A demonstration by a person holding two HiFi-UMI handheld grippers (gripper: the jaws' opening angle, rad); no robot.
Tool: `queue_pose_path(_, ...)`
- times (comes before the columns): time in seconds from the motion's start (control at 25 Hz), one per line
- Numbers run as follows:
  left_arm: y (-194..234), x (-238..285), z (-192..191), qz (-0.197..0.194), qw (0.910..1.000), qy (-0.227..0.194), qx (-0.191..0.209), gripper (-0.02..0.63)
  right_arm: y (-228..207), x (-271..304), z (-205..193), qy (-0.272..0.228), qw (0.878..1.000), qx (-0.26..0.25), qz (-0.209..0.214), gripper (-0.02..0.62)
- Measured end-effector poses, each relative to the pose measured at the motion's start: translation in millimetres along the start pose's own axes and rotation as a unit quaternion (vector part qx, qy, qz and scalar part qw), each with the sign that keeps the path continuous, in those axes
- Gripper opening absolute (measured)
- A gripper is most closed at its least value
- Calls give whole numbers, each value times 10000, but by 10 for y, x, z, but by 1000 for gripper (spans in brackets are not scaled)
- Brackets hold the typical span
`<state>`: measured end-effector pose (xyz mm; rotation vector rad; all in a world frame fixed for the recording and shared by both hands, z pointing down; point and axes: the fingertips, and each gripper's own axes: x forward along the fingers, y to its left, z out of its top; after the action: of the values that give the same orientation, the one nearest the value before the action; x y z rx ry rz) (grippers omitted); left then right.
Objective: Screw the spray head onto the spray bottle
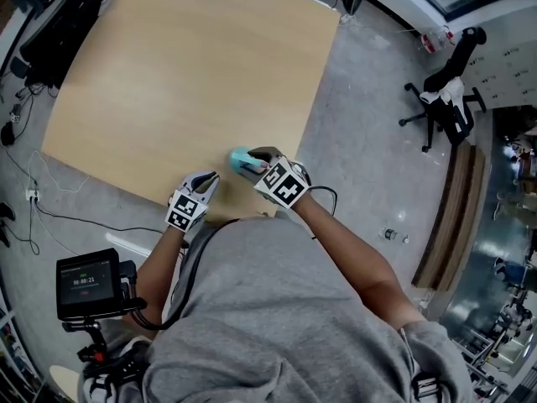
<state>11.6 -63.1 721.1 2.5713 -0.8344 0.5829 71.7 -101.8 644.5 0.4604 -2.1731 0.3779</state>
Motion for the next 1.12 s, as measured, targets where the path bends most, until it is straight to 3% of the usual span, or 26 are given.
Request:
queue_pose_path(0.32, 30, -96, 103, 78, 9998, -193, -17, 38, -124, 19, -25, -111, 9996, -214, -122, 155)
queue_pose_path(0.64, 482, -318, 532, 646, 9954, -701, -117, 38, -258, -120, 242, -452, 9982, -296, -253, 155)
queue_pose_path(0.72, 491, -446, 689, 868, 9923, -876, -136, 38, -218, -269, 310, -604, 9973, -331, -266, 155)
queue_pose_path(0.84, 182, -706, 949, 1272, 9851, -1149, -136, 38, 34, -688, 267, -889, 9945, -522, -192, 155)
queue_pose_path(1.12, -166, -1225, 1621, 2098, 9619, -1753, -63, 14, 375, -1436, 520, -1796, 9806, -773, 163, 155)
